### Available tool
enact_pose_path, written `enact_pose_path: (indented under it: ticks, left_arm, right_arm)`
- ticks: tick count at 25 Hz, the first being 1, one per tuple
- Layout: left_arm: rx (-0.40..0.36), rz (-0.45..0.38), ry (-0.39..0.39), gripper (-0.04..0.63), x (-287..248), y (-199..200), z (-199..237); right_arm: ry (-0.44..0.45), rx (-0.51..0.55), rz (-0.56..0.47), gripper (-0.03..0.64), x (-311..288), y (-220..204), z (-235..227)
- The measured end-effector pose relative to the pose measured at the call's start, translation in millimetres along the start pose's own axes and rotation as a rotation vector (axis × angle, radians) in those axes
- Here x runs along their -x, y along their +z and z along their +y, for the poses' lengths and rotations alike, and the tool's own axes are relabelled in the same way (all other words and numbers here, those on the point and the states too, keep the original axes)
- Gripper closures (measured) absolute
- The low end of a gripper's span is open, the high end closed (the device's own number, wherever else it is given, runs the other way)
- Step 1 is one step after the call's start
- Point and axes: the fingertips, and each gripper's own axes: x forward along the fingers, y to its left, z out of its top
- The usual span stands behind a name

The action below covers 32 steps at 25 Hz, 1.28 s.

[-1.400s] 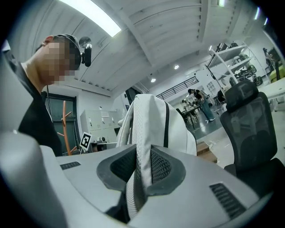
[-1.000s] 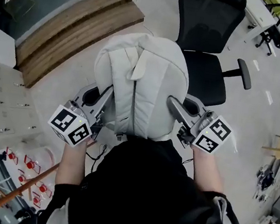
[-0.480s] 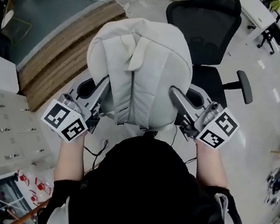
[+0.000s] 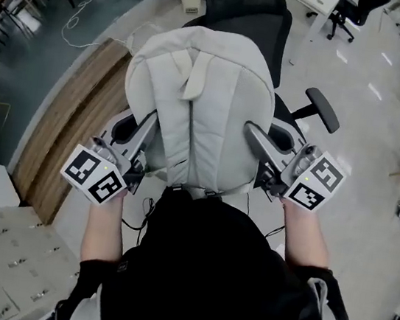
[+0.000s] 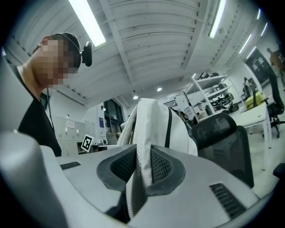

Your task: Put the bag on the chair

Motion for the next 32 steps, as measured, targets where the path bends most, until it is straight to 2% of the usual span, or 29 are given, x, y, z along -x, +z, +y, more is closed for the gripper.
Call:
enact_pose_path:
  ticks: [3, 9, 14, 20, 26, 32]
  left_arm:
    - [0.024, 0.036, -0.112, 0.535, -46.3, -9.9, 14.8]
    - [0.049, 0.112, -0.398, 0.535, -145.6, -12.6, 49.8]
    - [0.019, 0.131, -0.595, 0.535, -200.2, 2.1, 77.3]
    - [-0.024, 0.159, -0.814, 0.535, -244.9, 16.0, 69.4]
    - [-0.02, 0.19, -0.926, 0.535, -282.4, 11.8, 46.9]
    - [-0.02, 0.239, -0.995, 0.535, -320.5, -8.6, -15.8]
  right_arm:
    - [-0.109, -0.012, -0.034, 0.546, 6.6, 1.6, -31.8]
    - [-0.404, -0.008, -0.118, 0.546, 7.7, 14.6, -92.1]
    - [-0.577, -0.003, -0.189, 0.548, -6.8, 21.2, -114.4]
    - [-0.784, 0.0, -0.248, 0.548, 0.4, 28.8, -115.8]
    - [-0.903, -0.004, -0.28, 0.548, 24.1, 31.7, -125.1]
    - [-0.999, 0.001, -0.298, 0.548, 92.9, 32.7, -136.8]
